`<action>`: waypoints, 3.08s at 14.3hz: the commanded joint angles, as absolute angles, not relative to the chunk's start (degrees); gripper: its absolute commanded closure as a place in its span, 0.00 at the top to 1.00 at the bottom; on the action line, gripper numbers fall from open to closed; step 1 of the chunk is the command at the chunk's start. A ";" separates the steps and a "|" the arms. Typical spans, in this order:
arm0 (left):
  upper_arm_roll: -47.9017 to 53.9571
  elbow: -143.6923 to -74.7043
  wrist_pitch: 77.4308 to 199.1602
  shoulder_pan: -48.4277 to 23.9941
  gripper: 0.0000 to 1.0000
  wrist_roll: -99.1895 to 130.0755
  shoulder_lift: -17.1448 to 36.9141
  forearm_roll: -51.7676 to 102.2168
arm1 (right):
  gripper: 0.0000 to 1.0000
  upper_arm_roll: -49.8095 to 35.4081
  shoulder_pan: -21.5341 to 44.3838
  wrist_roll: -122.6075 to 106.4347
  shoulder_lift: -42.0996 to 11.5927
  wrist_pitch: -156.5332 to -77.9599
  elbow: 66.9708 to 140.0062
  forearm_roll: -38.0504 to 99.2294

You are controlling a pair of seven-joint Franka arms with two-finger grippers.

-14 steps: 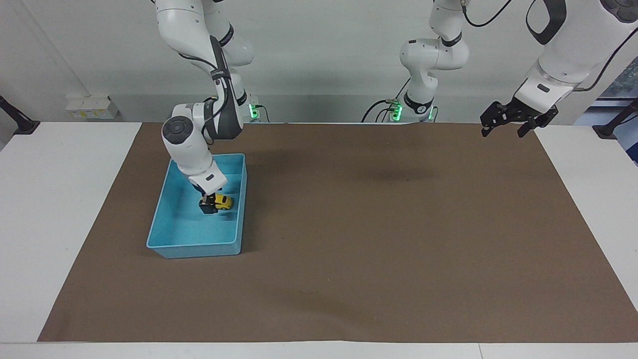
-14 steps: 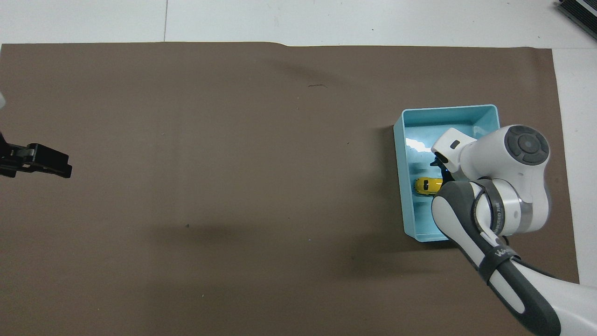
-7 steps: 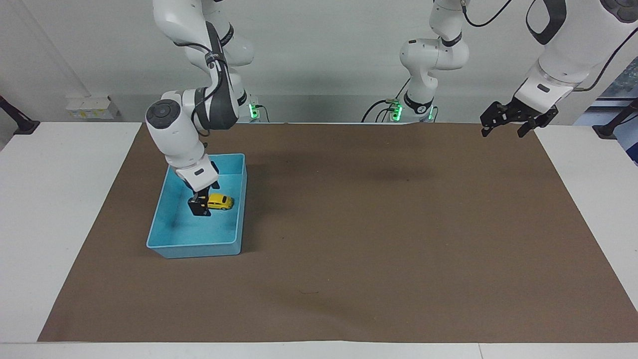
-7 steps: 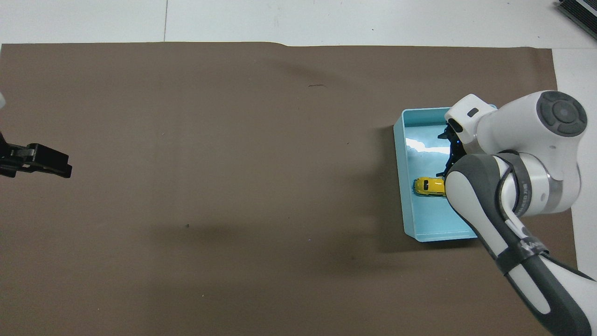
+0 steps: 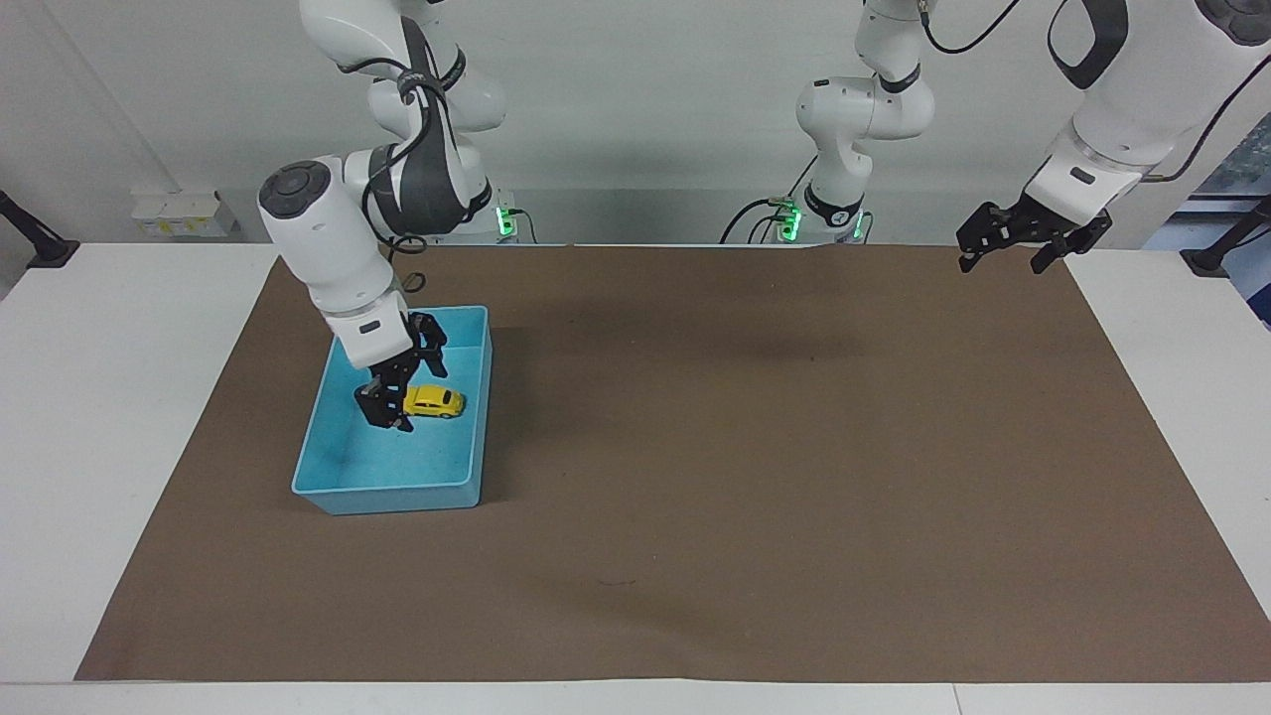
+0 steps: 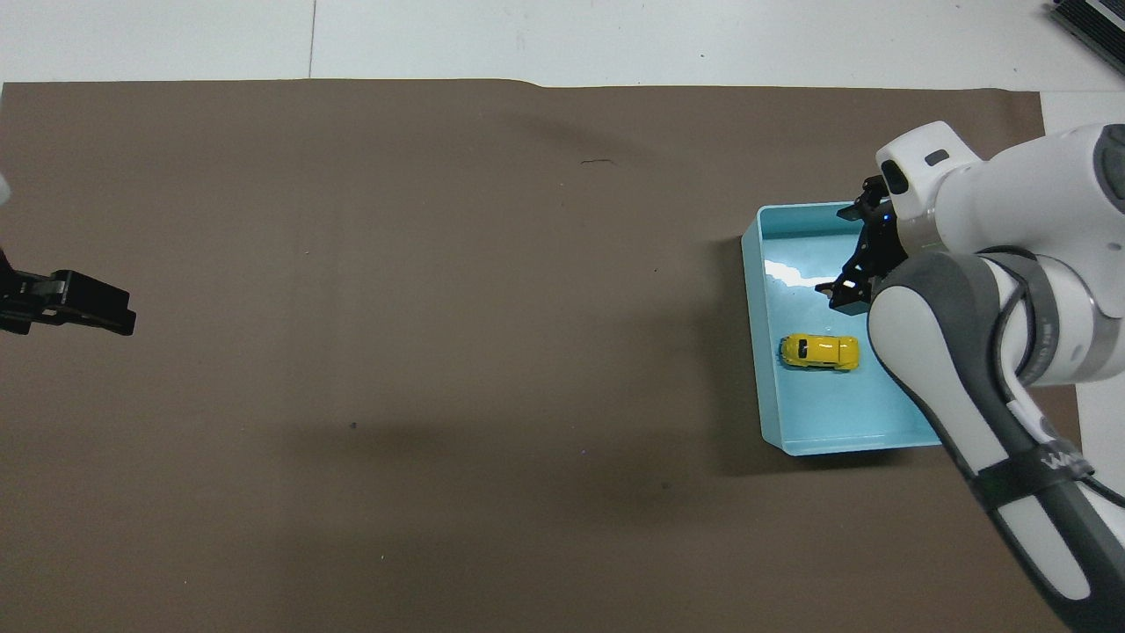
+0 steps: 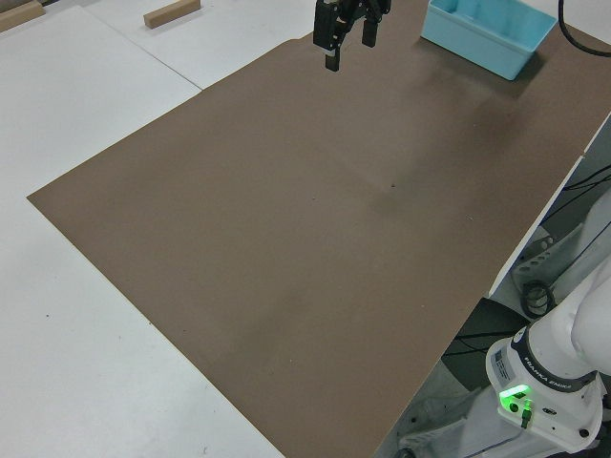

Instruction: Wind up and store yellow beetle car

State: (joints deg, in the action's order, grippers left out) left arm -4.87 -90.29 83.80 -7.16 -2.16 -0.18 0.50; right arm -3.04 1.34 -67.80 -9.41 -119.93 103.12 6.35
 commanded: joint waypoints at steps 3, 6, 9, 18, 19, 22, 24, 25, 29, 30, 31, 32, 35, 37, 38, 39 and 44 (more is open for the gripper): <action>-4.39 -91.14 83.76 -6.77 1.00 -2.11 -1.32 0.09 | 1.00 -2.02 0.35 -54.63 -9.23 -106.91 90.83 6.60; -4.39 -91.23 83.59 -6.59 1.00 -1.76 -1.41 0.09 | 1.00 -2.11 0.18 -38.55 -7.83 -97.51 85.45 4.66; -4.39 -91.23 83.58 -6.68 1.00 -1.76 -1.32 0.09 | 1.00 -1.85 0.61 -25.97 -7.65 -88.70 79.38 4.40; -4.39 -91.23 83.85 -6.77 1.00 -2.02 -1.32 0.09 | 1.00 -0.70 2.90 -3.78 -3.78 -79.54 77.61 0.35; -4.39 -91.23 83.67 -6.77 1.00 -1.93 -1.32 0.09 | 1.00 -0.53 2.90 -3.78 -3.69 -79.54 77.61 0.53; -4.39 -91.23 83.76 -6.94 1.00 -1.76 -1.32 0.09 | 1.00 -0.26 2.81 -3.60 -2.82 -79.28 77.96 0.52; -4.39 -91.23 83.85 -7.03 1.00 -1.58 -1.32 0.09 | 1.00 -0.53 2.81 -3.17 -2.81 -80.15 78.05 1.05; -4.39 -91.23 83.76 -7.12 1.00 -1.84 -1.32 0.09 | 1.00 -0.53 2.90 -1.51 -2.81 -80.24 78.13 1.14; -4.39 -91.32 83.85 -7.29 1.00 -1.67 -1.41 0.09 | 1.00 -0.62 2.64 3.78 -2.90 -83.49 78.92 1.14; -4.39 -91.32 83.93 -7.29 1.00 -1.76 -1.32 0.09 | 1.00 -0.53 2.64 3.69 -2.81 -83.58 79.19 1.14; -4.39 -91.32 83.85 -7.38 1.00 -2.02 -1.41 0.09 | 1.00 -0.44 2.64 3.69 -2.73 -83.50 79.62 1.14; -4.31 -91.32 83.85 -7.38 1.00 -1.59 -1.41 0.09 | 1.00 -0.35 2.64 3.69 -2.46 -83.41 80.15 1.14; -4.31 -91.41 83.85 -7.47 1.00 -1.76 -1.41 0.09 | 1.00 -0.53 2.64 3.69 -1.06 -84.72 82.78 1.14; -4.31 -91.41 83.85 -7.38 1.00 -1.67 -1.41 0.09 | 1.00 -0.53 2.46 3.52 -0.62 -84.90 83.32 1.23; -4.31 -91.41 83.76 -7.38 1.00 -1.93 -1.41 0.09 | 1.00 -0.53 2.46 3.69 -0.62 -84.82 83.41 1.32; -4.31 -91.32 83.93 -7.38 1.00 -1.67 -1.32 0.09 | 1.00 -0.53 2.46 3.69 -0.62 -84.90 83.32 1.32; -4.22 -91.32 83.85 -7.38 1.00 -1.85 -1.41 0.09 | 1.00 -0.35 2.37 3.69 -0.62 -84.73 83.23 1.23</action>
State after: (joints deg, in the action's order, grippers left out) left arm -4.22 -90.29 83.80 -7.17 -2.16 -0.18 0.50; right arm -0.40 2.69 2.64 -2.15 -83.44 81.13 0.81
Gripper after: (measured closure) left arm 0.000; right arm 0.000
